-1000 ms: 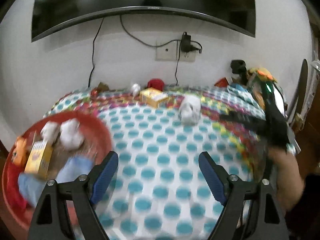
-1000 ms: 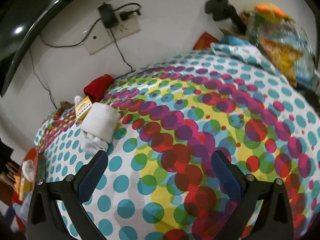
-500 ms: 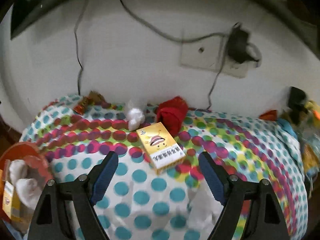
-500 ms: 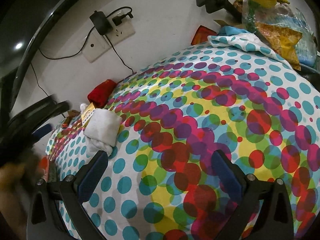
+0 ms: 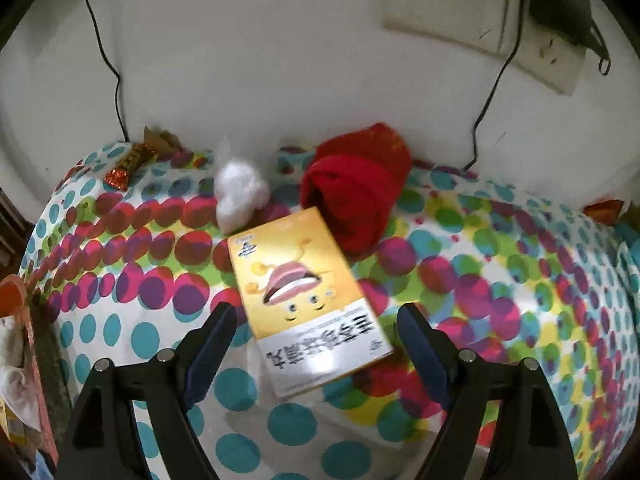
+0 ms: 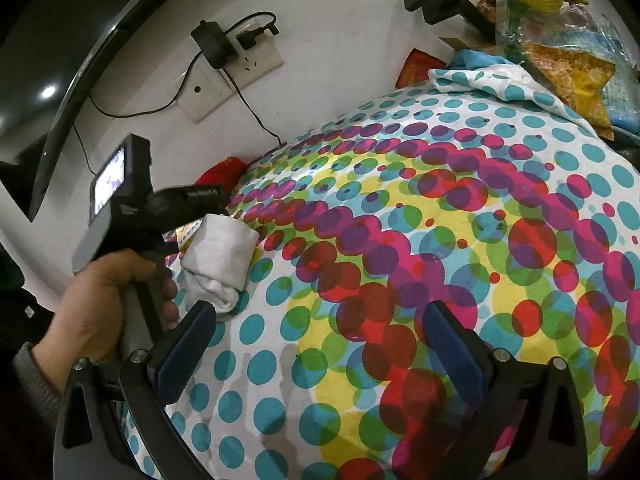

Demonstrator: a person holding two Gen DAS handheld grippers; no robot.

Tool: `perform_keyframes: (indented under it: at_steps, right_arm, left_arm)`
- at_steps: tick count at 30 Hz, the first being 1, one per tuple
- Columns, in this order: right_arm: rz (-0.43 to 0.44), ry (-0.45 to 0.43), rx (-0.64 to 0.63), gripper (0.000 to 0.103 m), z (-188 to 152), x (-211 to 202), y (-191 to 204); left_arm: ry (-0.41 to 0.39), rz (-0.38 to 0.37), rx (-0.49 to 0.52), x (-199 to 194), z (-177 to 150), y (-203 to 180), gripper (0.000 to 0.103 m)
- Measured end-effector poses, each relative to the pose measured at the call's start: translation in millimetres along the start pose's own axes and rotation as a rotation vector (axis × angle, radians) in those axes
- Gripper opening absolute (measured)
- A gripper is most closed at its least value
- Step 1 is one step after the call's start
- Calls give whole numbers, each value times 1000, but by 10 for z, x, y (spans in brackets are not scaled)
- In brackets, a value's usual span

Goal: Organize objects
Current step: 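Reach the left gripper to the large yellow medicine box and grasp it, then carry the yellow box with the left gripper into the red tray and release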

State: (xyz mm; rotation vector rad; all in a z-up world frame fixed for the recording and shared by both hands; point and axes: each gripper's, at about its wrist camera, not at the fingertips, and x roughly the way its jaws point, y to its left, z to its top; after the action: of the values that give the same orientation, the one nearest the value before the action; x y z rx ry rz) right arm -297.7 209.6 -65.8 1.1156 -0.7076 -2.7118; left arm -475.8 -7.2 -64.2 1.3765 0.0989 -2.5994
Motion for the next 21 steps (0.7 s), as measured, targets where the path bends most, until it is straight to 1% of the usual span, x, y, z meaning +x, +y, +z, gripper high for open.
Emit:
perform_keyframes:
  at_steps: [1,3,7,11,15,21]
  right_arm:
    - [0,0,0,103,0,-2,-3]
    - [-1,1,-1,103,0,-1,-2]
    - [0,0,0,103,3,1,-4]
    - [0,1,-1,103,3,0,-4]
    - [-1,1,-1,103,3,1,-2]
    - [0,1,0,103,4,2,0]
  left_arm:
    - [-7,3,12,-16,-27,7,58]
    - [-24,-8,55,-69,-87,-9,57]
    - [-73,-17,92,-258,-213,-5,57]
    - [-122,3,141,-514,-348,-13,57]
    - [-149,11,175,-749,-484,-17,57]
    - [-168,-5,176,-1043,-634,165,57]
